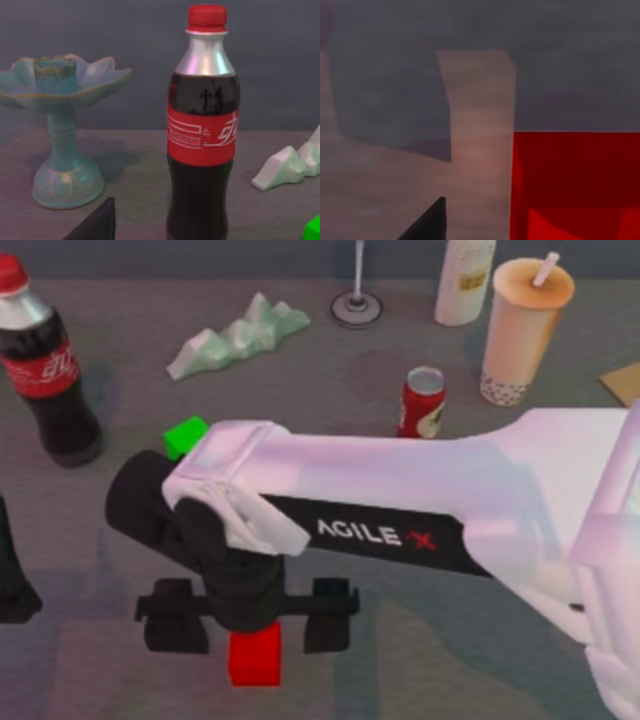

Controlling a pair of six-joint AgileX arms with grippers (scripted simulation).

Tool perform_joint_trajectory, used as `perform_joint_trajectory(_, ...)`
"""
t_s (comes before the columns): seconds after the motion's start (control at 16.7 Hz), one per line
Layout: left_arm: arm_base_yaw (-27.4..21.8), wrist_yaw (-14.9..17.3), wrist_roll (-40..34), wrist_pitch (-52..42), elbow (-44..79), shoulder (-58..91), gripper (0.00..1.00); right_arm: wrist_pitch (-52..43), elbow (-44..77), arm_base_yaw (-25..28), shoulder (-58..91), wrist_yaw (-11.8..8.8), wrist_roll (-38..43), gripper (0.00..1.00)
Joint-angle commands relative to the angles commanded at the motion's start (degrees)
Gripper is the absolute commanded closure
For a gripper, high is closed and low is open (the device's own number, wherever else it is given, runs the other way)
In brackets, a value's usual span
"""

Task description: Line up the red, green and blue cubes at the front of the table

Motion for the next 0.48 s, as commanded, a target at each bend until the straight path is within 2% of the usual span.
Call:
perform_joint_trajectory(0.3,0.0,0.0,0.0,0.0,0.0,0.0,0.0,-0.2,0.2,-0.07,-0.04,0.0,0.0,0.0)
perform_joint_trajectory(0.48,0.0,0.0,0.0,0.0,0.0,0.0,0.0,-4.23,3.71,0.22,-0.66,0.02,0.11,0.0)
